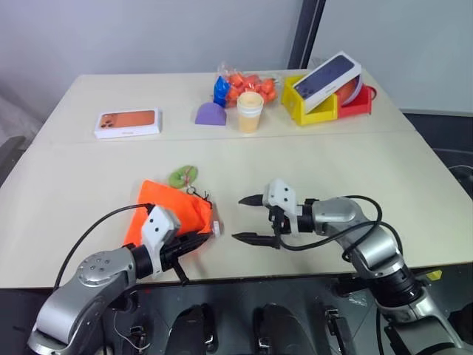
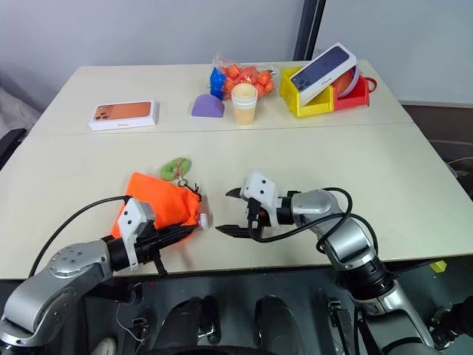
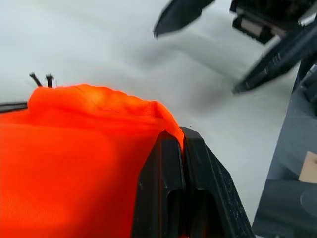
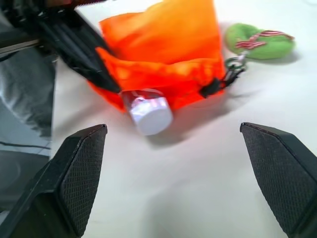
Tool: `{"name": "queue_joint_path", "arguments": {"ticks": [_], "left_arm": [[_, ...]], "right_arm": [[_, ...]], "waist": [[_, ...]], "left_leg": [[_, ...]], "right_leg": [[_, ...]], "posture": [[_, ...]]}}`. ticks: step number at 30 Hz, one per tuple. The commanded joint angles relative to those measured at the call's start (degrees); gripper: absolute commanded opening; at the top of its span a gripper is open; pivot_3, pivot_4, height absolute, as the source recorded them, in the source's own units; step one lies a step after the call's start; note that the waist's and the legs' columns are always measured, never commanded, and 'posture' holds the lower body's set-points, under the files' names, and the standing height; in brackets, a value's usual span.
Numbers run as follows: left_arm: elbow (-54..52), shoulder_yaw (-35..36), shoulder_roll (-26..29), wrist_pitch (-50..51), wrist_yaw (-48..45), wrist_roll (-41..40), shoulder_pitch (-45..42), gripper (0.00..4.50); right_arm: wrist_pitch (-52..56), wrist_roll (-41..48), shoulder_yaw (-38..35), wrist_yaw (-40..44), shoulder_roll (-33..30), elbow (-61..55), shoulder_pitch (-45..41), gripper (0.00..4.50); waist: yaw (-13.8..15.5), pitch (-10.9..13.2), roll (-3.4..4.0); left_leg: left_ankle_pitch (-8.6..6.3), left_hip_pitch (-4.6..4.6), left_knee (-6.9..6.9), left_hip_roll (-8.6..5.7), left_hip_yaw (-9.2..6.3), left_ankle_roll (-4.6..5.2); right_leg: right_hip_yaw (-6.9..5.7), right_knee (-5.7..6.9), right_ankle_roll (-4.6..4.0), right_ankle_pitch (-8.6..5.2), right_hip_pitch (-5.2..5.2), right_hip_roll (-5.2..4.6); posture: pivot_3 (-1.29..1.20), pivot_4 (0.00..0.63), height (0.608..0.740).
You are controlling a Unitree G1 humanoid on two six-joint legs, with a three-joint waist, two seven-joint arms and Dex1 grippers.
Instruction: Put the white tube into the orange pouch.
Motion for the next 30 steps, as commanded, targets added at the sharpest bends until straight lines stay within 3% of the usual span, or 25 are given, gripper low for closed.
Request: {"name": "queue_joint_path", "arguments": {"ticks": [1,7,10,13,16,18,23,24,25,29,30], "left_arm": [[0.01,1.63,0.57,-0.16,-0.84,-0.87,0.67,0.00],[0.55,3.20,0.07,0.68,-0.75,-2.92,1.42,0.00],[0.36,4.93,-0.22,2.18,-1.34,-6.15,2.26,0.79],[0.73,6.08,0.47,2.20,-1.70,-6.56,3.08,2.29],[1.69,9.03,0.26,2.55,-1.74,-8.65,3.33,3.84],[1.94,11.16,0.28,2.85,-2.02,-10.49,3.40,3.86],[3.64,15.30,1.69,2.13,-2.77,-10.52,4.04,3.86],[4.12,16.04,1.87,1.84,-2.80,-10.37,4.10,3.86],[4.52,16.79,2.03,1.59,-2.93,-10.30,4.22,3.86],[6.31,18.58,2.84,0.26,-3.37,-8.89,4.89,3.86],[6.75,18.81,2.93,-0.17,-3.33,-8.42,5.12,3.86]], "right_arm": [[-1.75,0.07,-1.83,-1.72,1.07,1.79,-2.18,4.47],[-4.48,-1.28,-1.48,-4.99,4.53,7.30,-5.23,4.47],[-4.91,-2.13,-1.56,-7.82,8.09,11.44,-8.15,4.50],[-4.55,-2.90,-1.41,-10.18,11.50,15.49,-10.99,3.62],[-4.71,-4.58,-0.55,-13.47,15.49,19.91,-13.88,2.04],[-4.97,-5.76,-0.22,-15.60,18.07,22.61,-15.51,0.98],[-4.81,-6.43,-0.92,-18.82,24.29,30.33,-19.47,0.98],[-5.23,-6.42,-0.98,-18.93,25.26,31.60,-20.09,1.62],[-5.72,-6.41,-1.00,-19.02,26.24,32.79,-20.65,1.87],[-7.36,-7.27,-0.47,-19.92,29.54,37.38,-22.49,3.93],[-7.51,-7.60,-0.16,-20.02,30.17,38.47,-22.68,3.93]], "waist": [[-0.01,0.00,0.00],[-0.04,0.00,0.00],[-0.15,0.00,0.00],[-0.15,0.00,0.00],[-0.09,0.00,0.00],[-0.13,0.00,0.00],[-0.23,0.00,0.00],[-0.25,0.00,0.00],[-0.24,0.00,0.00],[-0.28,0.00,0.01],[-0.27,0.00,0.00]], "left_leg": [[0.00,0.00,0.00,0.00,0.00,0.00],[0.00,0.00,0.00,0.00,0.00,0.00],[0.01,0.00,0.00,0.00,0.00,0.00],[0.03,0.00,0.00,0.00,0.01,-0.03],[0.04,0.00,0.00,0.00,0.01,-0.03],[0.07,0.00,0.00,0.00,0.01,-0.08],[0.18,0.00,-0.02,0.00,0.02,-0.29],[0.19,0.00,-0.03,0.00,0.04,-0.30],[0.19,0.00,-0.04,0.00,0.05,-0.30],[0.20,-0.01,-0.08,0.00,0.05,-0.33],[0.20,0.00,-0.09,0.00,0.06,-0.34]], "right_leg": [[0.00,0.00,0.00,0.00,-0.01,0.00],[0.00,0.00,0.00,0.00,-0.01,0.00],[0.00,0.01,0.00,0.00,0.00,0.00],[0.00,0.03,0.02,0.01,0.00,0.01],[-0.01,0.03,0.02,0.01,0.00,0.02],[-0.01,0.05,0.02,0.02,0.00,0.02],[-0.02,0.07,0.04,0.02,-0.01,0.03],[-0.02,0.08,0.05,0.03,-0.01,0.03],[-0.02,0.08,0.06,0.03,-0.02,0.04],[-0.02,0.08,0.17,0.09,-0.04,0.04],[-0.02,0.08,0.18,0.10,-0.04,0.04]], "posture": [[0.00,0.150,0.740],[0.00,0.150,0.740],[0.00,0.150,0.740],[0.00,0.150,0.740],[0.00,0.150,0.740],[0.00,0.150,0.740],[0.00,0.150,0.740],[0.00,0.150,0.740],[0.00,0.150,0.740],[0.00,0.150,0.740],[0.00,0.150,0.740]]}}
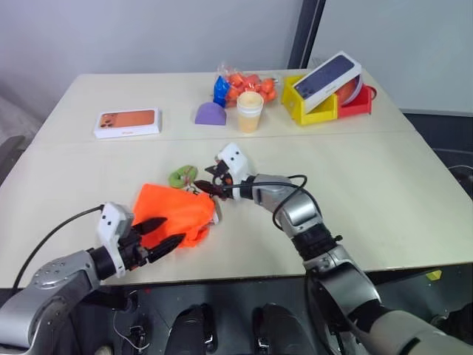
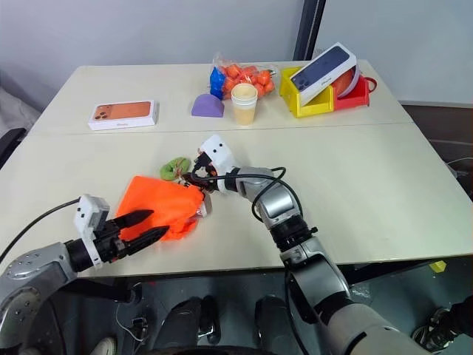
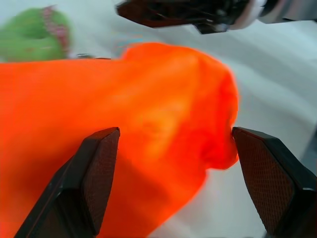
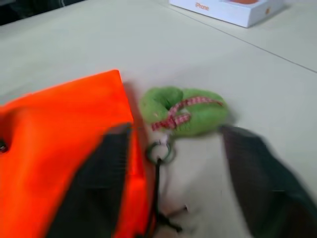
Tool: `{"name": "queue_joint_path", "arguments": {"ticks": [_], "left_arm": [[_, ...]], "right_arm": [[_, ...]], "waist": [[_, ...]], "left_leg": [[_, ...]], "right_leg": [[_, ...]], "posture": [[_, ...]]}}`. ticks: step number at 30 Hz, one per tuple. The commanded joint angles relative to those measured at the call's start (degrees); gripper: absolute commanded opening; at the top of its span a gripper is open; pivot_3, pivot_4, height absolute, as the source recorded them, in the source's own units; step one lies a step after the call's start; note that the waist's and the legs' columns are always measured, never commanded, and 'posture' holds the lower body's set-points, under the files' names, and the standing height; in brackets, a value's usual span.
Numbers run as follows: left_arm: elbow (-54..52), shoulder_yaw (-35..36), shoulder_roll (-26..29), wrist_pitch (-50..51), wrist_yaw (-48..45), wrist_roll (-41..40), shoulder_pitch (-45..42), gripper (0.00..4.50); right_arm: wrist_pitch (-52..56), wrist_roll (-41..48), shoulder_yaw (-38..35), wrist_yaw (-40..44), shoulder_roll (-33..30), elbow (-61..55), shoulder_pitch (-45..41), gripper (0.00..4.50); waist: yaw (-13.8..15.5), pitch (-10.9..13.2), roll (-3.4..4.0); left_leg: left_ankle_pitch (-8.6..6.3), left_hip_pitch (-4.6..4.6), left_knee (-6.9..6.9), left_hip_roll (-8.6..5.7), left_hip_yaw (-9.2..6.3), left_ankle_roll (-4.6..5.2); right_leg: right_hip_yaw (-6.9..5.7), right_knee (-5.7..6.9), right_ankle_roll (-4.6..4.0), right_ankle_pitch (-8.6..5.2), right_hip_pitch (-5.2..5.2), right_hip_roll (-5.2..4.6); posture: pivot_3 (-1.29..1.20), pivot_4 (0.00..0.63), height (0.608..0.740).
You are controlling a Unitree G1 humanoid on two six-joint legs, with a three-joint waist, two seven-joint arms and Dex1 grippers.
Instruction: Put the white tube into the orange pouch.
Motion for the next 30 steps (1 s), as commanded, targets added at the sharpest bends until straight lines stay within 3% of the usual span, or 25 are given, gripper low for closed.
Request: {"name": "queue_joint_path", "arguments": {"ticks": [1,8,9,12,17,30], "left_arm": [[0.54,2.22,0.66,-2.21,-0.54,1.37,0.61,3.86],[0.12,3.29,-0.09,-3.03,-0.38,1.57,1.87,3.86],[0.08,3.39,-0.15,-3.14,-0.34,1.58,2.03,3.86],[0.18,3.62,-0.16,-3.44,-0.34,1.67,2.35,3.86],[0.80,3.52,-0.11,-3.63,-0.30,1.92,1.76,3.86],[2.64,2.96,-1.52,-3.28,0.99,1.33,-3.33,3.86]], "right_arm": [[-1.88,-0.94,0.13,-0.62,2.10,2.48,-1.90,3.93],[-0.82,-2.91,-0.68,-3.77,4.10,9.71,-2.53,3.93],[-0.87,-3.36,-0.20,-3.66,3.79,9.84,-2.27,3.70],[-1.08,-5.21,1.55,-2.93,2.63,9.54,-1.20,2.69],[-0.14,-5.97,1.70,-2.02,1.63,7.57,0.13,0.08],[2.27,-4.24,-2.37,-4.29,-2.54,-9.93,8.83,0.08]], "waist": [[-0.07,0.00,0.00],[-0.47,0.00,0.00],[-0.64,0.00,0.00],[-1.21,0.00,0.00],[-1.29,-0.01,0.00],[-1.29,-0.01,-0.02]], "left_leg": [[0.01,0.00,-0.01,0.00,0.00,-0.01],[0.04,0.00,-0.06,0.00,0.00,-0.09],[0.05,0.00,-0.08,0.00,0.00,-0.11],[0.07,0.00,-0.14,0.00,-0.01,-0.15],[0.10,0.01,-0.19,0.00,-0.01,-0.20],[0.11,-0.01,-0.19,0.00,-0.01,-0.21]], "right_leg": [[0.00,0.00,0.00,0.00,-0.01,0.00],[0.00,0.00,-0.07,-0.04,-0.03,-0.01],[0.00,0.00,-0.07,-0.04,-0.04,-0.02],[0.01,0.00,-0.08,-0.04,-0.06,-0.02],[0.00,0.02,0.00,0.00,-0.07,-0.01],[0.00,0.01,-0.07,-0.03,-0.08,-0.03]], "posture": [[0.00,0.150,0.740],[0.00,0.150,0.740],[0.00,0.150,0.740],[0.00,0.150,0.740],[0.00,0.150,0.740],[0.00,0.150,0.740]]}}
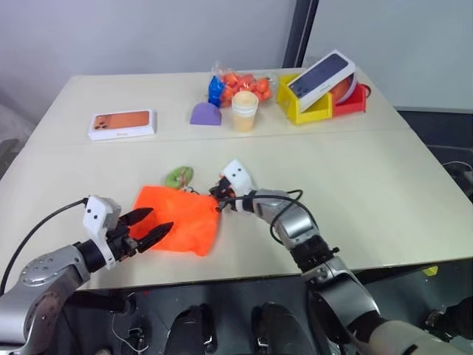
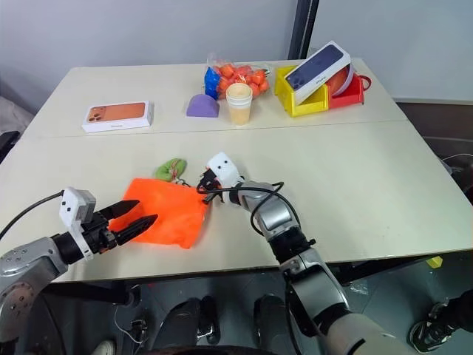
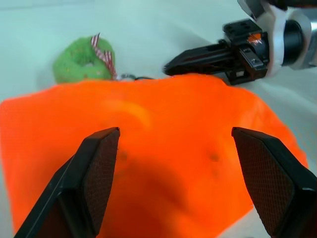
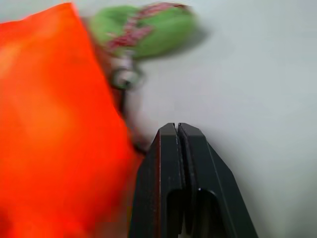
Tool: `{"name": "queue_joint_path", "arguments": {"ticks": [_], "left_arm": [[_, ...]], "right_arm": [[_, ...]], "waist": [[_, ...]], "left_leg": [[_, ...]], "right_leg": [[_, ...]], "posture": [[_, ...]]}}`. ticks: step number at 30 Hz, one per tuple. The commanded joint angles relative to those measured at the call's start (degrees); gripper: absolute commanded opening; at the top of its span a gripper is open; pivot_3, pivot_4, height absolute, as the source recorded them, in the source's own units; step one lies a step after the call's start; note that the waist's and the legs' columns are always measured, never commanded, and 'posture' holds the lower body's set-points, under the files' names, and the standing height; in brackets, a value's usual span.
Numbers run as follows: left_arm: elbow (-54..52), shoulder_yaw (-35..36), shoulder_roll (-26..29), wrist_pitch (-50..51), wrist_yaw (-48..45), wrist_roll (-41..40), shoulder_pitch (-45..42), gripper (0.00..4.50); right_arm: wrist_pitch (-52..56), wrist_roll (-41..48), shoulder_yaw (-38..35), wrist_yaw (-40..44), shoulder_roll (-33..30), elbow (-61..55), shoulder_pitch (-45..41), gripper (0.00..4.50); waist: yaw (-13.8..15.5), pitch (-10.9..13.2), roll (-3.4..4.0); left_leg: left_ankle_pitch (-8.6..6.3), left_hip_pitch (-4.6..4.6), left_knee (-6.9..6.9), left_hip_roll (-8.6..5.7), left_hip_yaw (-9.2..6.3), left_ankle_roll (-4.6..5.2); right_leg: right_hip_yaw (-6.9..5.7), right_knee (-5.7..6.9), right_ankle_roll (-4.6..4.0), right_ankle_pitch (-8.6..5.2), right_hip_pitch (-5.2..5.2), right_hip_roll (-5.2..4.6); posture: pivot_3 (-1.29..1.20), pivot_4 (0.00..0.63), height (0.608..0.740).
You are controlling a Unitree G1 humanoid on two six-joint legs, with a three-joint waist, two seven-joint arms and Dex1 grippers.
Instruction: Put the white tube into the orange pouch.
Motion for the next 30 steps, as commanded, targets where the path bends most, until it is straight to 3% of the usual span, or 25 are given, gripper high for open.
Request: {"name": "queue_joint_path", "arguments": {"ticks": [1,4,9,23,26,30], "left_arm": [[1.20,1.38,-0.19,-1.25,0.37,-0.04,-1.10,3.86],[3.28,1.94,-0.36,-2.98,0.62,1.44,-1.82,3.86],[7.07,2.51,-0.50,-6.47,1.44,4.28,-2.60,3.86],[7.57,2.45,-2.29,-8.66,1.64,5.66,-0.28,3.86],[7.27,2.09,-2.67,-8.60,1.84,5.73,-0.10,3.86],[7.22,1.83,-2.79,-8.41,1.91,5.71,-0.18,3.86]], "right_arm": [[0.99,1.96,-1.21,0.43,0.37,-5.74,-0.20,0.30],[1.37,2.05,-1.21,0.37,1.21,-5.36,-1.16,1.25],[-0.81,0.89,-0.28,-1.14,4.41,0.87,-5.29,3.78],[-11.96,-2.56,-0.95,-6.25,13.62,28.63,-17.33,3.78],[-12.95,-3.28,-1.13,-6.49,13.63,31.39,-17.77,2.90],[-13.20,-4.47,-0.04,-5.30,12.57,29.99,-16.18,0.84]], "waist": [[-0.27,0.00,0.00],[-0.21,0.00,0.00],[-0.14,0.00,0.00],[-0.06,-0.02,-0.03],[-0.11,-0.02,-0.03],[-0.11,-0.02,-0.04]], "left_leg": [[0.00,0.01,-0.01,0.00,0.01,0.00],[0.01,0.04,-0.04,0.06,0.00,-0.01],[0.04,0.02,-0.02,0.06,0.00,-0.04],[0.06,0.00,-0.01,0.05,0.03,-0.08],[0.06,0.01,-0.02,0.05,0.02,-0.08],[0.06,0.02,-0.03,0.06,0.02,-0.09]], "right_leg": [[0.01,0.01,0.03,0.02,-0.01,0.01],[0.01,0.06,0.07,0.04,-0.03,0.11],[-0.01,0.06,0.07,0.04,-0.04,0.12],[-0.04,0.06,0.10,0.06,-0.03,0.11],[-0.03,0.06,0.09,0.06,-0.02,0.10],[-0.03,0.06,0.09,0.06,-0.02,0.10]], "posture": [[0.00,0.150,0.740],[0.00,0.150,0.740],[0.00,0.150,0.740],[0.00,0.150,0.740],[0.00,0.150,0.740],[0.00,0.150,0.740]]}}
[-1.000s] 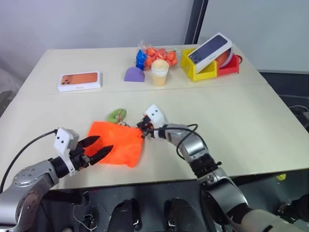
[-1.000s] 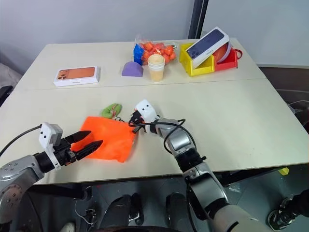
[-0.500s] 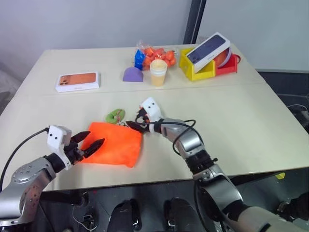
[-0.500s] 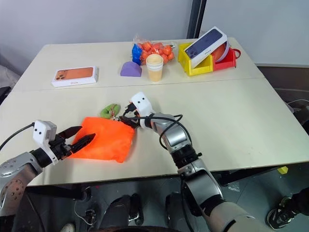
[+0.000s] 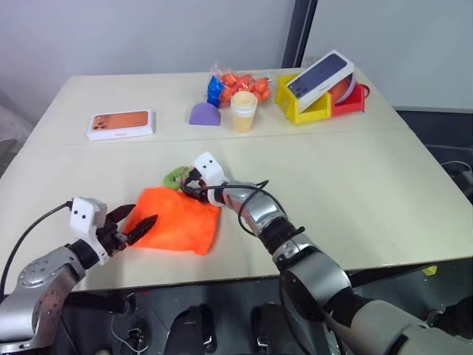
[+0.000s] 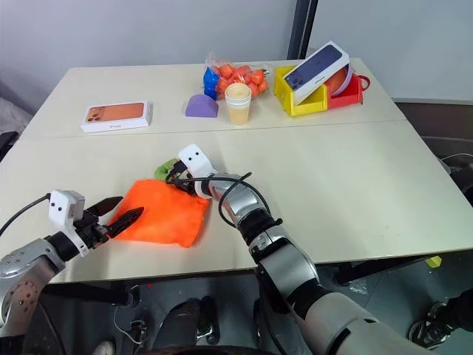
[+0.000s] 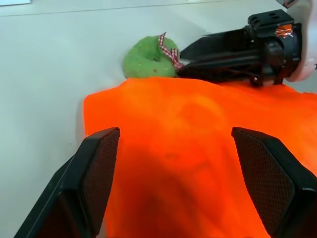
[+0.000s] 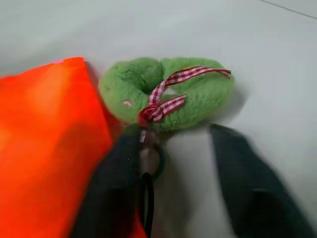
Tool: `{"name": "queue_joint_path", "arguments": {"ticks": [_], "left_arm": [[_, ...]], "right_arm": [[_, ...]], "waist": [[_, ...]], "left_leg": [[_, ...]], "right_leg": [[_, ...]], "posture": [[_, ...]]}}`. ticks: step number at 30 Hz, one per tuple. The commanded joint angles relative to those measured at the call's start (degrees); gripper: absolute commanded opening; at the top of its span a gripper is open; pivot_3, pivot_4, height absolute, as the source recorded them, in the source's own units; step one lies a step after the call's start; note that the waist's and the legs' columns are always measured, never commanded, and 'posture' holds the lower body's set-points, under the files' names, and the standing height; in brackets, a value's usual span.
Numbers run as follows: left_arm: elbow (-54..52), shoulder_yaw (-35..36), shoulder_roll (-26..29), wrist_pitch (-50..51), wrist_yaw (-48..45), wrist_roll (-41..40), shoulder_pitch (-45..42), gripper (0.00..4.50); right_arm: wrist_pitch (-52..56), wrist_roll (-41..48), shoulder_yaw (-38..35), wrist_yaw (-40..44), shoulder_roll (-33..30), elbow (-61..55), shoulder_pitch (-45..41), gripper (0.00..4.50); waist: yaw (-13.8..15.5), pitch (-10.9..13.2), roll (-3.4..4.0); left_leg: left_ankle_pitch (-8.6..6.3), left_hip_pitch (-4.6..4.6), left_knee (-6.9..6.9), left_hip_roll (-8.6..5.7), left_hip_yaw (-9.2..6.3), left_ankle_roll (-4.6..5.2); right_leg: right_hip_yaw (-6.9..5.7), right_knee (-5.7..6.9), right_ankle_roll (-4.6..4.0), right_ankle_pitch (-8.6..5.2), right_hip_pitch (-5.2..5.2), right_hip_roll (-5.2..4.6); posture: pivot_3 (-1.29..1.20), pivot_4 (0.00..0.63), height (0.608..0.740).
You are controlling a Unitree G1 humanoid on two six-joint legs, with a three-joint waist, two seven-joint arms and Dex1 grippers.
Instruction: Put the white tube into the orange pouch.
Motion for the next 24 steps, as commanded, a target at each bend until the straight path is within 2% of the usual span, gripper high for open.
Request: {"name": "queue_joint_path", "arguments": {"ticks": [1,2,7,15,21,22,24], "left_arm": [[-1.35,0.37,0.03,-0.92,0.11,0.44,0.09,3.86],[-1.34,0.28,0.01,-0.90,0.16,0.45,0.01,3.86],[-1.33,-0.41,-0.27,-0.97,0.42,0.51,-0.52,3.86],[-0.92,-1.14,-0.99,-0.73,0.89,0.40,-2.67,3.86],[1.03,-1.87,-1.03,1.10,2.80,0.13,-8.84,3.86],[2.45,-3.91,-0.84,1.68,3.92,1.97,-11.89,4.38],[4.32,-7.57,-0.42,2.63,5.62,5.35,-16.39,4.47]], "right_arm": [[-0.27,-1.50,0.94,0.77,-0.78,-1.31,1.43,0.30],[-0.15,-1.85,1.10,0.82,-1.24,-2.24,2.07,0.04],[2.48,-3.69,1.80,0.18,-5.54,-11.51,8.32,0.04],[9.28,-2.42,0.86,1.87,-13.26,-35.07,20.14,0.04],[9.23,-2.39,1.05,1.47,-15.31,-41.60,23.10,0.04],[9.21,-2.12,0.71,1.16,-15.22,-42.14,23.41,0.00],[9.32,-1.90,0.40,0.77,-15.04,-42.69,23.70,0.00]], "waist": [[0.03,0.00,0.00],[0.06,-0.01,-0.01],[0.21,-0.05,-0.07],[0.19,-0.11,-0.17],[0.09,-0.10,-0.17],[0.13,-0.10,-0.17],[0.38,-0.10,-0.17]], "left_leg": [[0.00,0.00,0.00,0.00,0.00,0.00],[0.00,0.00,0.00,0.00,0.00,0.00],[0.00,0.01,0.00,-0.01,-0.02,0.00],[-0.01,0.01,-0.02,-0.02,-0.06,0.00],[-0.01,0.01,-0.03,-0.02,-0.06,0.01],[-0.01,0.01,-0.03,-0.02,-0.05,0.02],[0.00,0.00,0.00,-0.01,-0.07,0.04]], "right_leg": [[0.00,0.00,0.00,0.00,0.00,0.00],[0.00,0.00,0.00,0.00,0.01,0.00],[0.00,-0.01,-0.01,0.00,0.03,-0.04],[-0.02,-0.01,-0.17,-0.09,0.03,-0.12],[-0.03,0.00,-0.16,-0.08,0.01,-0.07],[-0.03,0.00,-0.08,-0.04,0.01,-0.06],[-0.06,0.02,-0.01,0.00,0.02,-0.01]], "posture": [[0.00,0.150,0.740],[0.00,0.150,0.740],[0.00,0.150,0.740],[0.00,0.150,0.740],[0.00,0.150,0.740],[0.00,0.150,0.740],[0.00,0.150,0.740]]}}
